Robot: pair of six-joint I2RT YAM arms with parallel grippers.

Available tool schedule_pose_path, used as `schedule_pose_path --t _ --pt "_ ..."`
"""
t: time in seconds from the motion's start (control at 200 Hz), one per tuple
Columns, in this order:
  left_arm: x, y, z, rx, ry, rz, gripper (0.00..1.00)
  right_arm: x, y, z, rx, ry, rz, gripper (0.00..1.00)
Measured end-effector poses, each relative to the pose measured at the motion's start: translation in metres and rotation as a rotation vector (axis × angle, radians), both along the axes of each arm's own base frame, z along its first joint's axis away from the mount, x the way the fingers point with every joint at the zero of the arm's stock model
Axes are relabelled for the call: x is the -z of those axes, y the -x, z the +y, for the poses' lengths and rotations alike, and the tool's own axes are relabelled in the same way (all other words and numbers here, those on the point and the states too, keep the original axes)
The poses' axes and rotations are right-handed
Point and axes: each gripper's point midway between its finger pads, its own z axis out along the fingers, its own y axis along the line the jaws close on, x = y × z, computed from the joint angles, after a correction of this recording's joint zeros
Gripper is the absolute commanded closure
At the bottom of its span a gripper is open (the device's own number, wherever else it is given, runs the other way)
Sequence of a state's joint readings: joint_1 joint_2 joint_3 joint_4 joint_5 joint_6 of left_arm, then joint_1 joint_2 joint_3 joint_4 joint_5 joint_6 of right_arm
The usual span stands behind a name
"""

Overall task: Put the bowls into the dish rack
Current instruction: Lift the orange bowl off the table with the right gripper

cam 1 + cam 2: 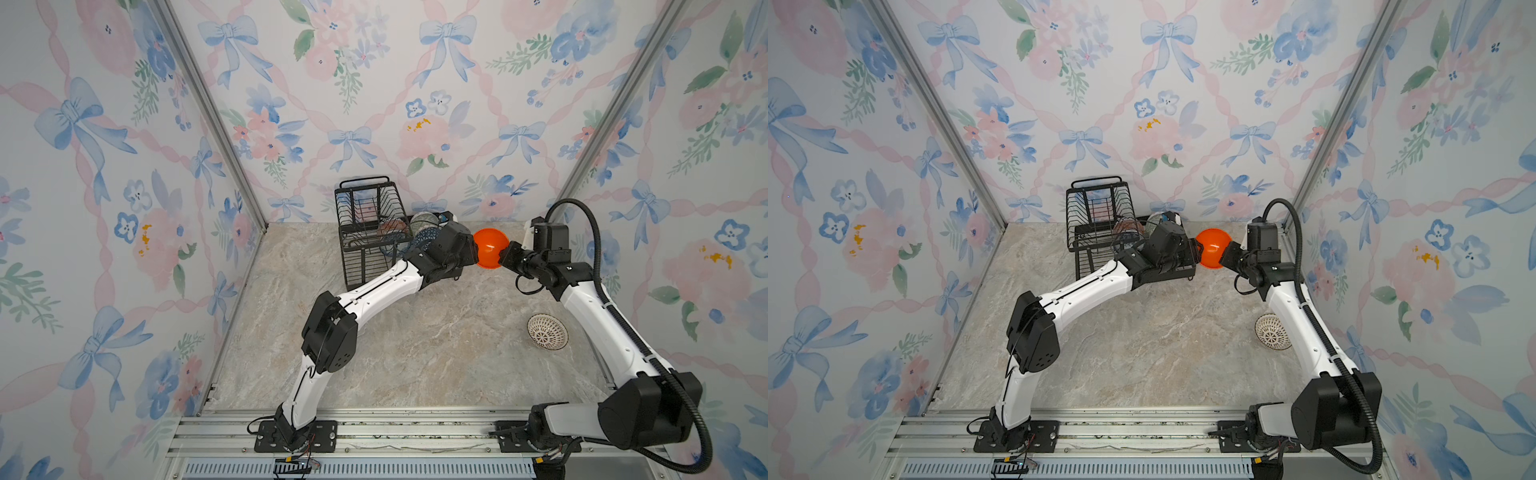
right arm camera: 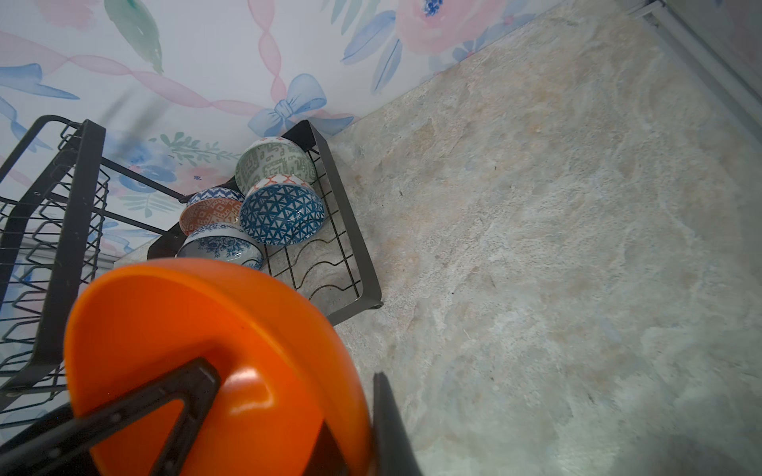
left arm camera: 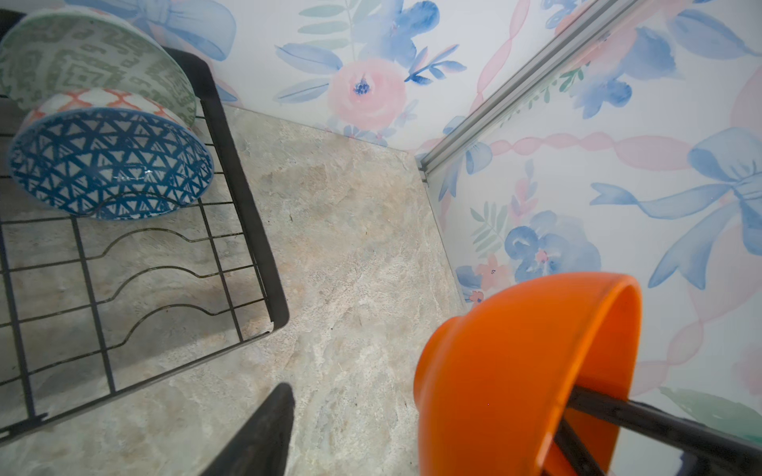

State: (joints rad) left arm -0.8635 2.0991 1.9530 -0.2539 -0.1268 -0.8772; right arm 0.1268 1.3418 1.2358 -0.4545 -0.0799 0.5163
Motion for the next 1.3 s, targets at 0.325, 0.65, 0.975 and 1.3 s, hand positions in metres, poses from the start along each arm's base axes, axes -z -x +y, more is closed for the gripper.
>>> schedule_pose_path --t 0.325,0.65,0.975,1.3 --pt "0.000 0.017 -0.006 -0.030 0.003 0.010 0.97 -0.004 0.017 0.011 -0.028 0.064 -0.006 0.91" --pt "0.000 0.016 -0.003 -0.045 -0.015 -0.004 1.00 -0.004 0.011 0.014 -0.001 0.013 -0.004 0.54" --pt "-0.012 0.005 0.009 -0.068 -0.068 -0.062 1.00 -0.020 0.006 0.017 0.021 -0.047 -0.029 0.03" --pt "-0.083 -0.025 0.028 -0.126 -0.018 -0.220 1.00 -0.050 0.012 0.006 0.067 -0.211 -0.044 0.03"
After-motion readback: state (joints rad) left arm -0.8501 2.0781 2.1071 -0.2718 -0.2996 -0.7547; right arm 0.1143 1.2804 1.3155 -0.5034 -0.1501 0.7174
